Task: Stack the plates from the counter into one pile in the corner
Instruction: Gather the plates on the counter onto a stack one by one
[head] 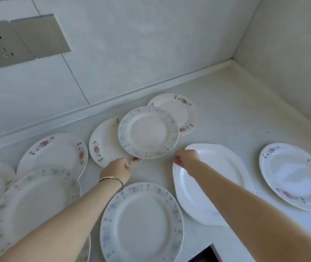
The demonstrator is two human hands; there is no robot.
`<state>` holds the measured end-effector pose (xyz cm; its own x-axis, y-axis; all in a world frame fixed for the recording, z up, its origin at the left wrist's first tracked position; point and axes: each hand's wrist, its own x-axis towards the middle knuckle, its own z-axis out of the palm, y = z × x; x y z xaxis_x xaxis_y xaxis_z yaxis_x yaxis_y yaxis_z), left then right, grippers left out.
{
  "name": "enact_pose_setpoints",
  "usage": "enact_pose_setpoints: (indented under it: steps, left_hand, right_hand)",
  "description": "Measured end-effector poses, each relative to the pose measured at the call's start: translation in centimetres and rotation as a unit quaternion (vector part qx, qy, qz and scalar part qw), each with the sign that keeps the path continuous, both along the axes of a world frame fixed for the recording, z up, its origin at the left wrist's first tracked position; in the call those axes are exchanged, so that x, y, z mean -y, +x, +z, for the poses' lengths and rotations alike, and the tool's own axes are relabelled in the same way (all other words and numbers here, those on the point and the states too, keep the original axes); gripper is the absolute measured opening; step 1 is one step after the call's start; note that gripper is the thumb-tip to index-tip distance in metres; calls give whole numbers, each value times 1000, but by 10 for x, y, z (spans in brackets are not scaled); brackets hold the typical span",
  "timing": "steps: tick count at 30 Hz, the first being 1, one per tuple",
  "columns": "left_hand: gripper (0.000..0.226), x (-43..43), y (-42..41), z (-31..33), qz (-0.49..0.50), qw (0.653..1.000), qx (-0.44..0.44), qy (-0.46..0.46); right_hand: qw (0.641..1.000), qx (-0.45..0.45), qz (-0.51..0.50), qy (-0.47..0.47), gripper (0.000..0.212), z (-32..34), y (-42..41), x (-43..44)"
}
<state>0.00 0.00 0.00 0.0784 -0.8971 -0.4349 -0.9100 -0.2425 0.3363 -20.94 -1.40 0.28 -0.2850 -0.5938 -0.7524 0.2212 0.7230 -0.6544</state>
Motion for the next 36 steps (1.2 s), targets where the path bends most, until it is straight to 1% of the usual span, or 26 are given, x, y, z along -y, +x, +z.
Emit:
enact_pose_setpoints:
  steps: [1,2,3,5,9,13,16,19,23,25,28,31,36]
  left_hand:
    - [24,1,3,-3,8,1000,-1,12]
    - [20,1,6,-7,24,1000,0,17]
    - [19,0,9,-12,30,999,6,29]
    - [18,-3,13,-19,33,998,17,53]
    - [17,-9,11,-24,34,997,43,61]
    - [16,-13,6,-22,27,997,44,63]
    - [16,-12,-1,-17,9,997,56,52]
    - [15,-13,-9,-14,0,998,57,24]
    - [13,-22,-19,-13,13,999,31,1]
    - [13,-28,-22,-13,23,1000,20,-2]
    - [20,-37,-28,-10,26,999,26,5]
    - [19,-42,-33,-7,15,999,35,10]
    - [22,-47,-41,-3,12,999,30,9]
  right_hand:
    - [999,40,-34,7,5,-5,2,9]
    - [996,64,-52,17,9,-8,3,16]
    - [993,93,-63,23,17,-9,5,22]
    - [990,117,-75,17,30,-12,9,32]
    - [991,101,-88,-14,34,-22,8,45]
    - [994,75,-65,-49,36,-15,-10,34]
    - [997,44,-37,-58,34,-3,-42,8]
    - [997,15,-34,-63,29,6,-86,-34]
    - [996,18,-70,-56,24,8,-139,-97]
    - [994,30,-98,-45,26,3,-157,-124]
    - [989,52,-133,-38,32,-10,-173,-156]
    - [984,64,-162,-43,33,-18,-176,-169]
    - [984,37,-173,-29,35,-32,-170,-167]
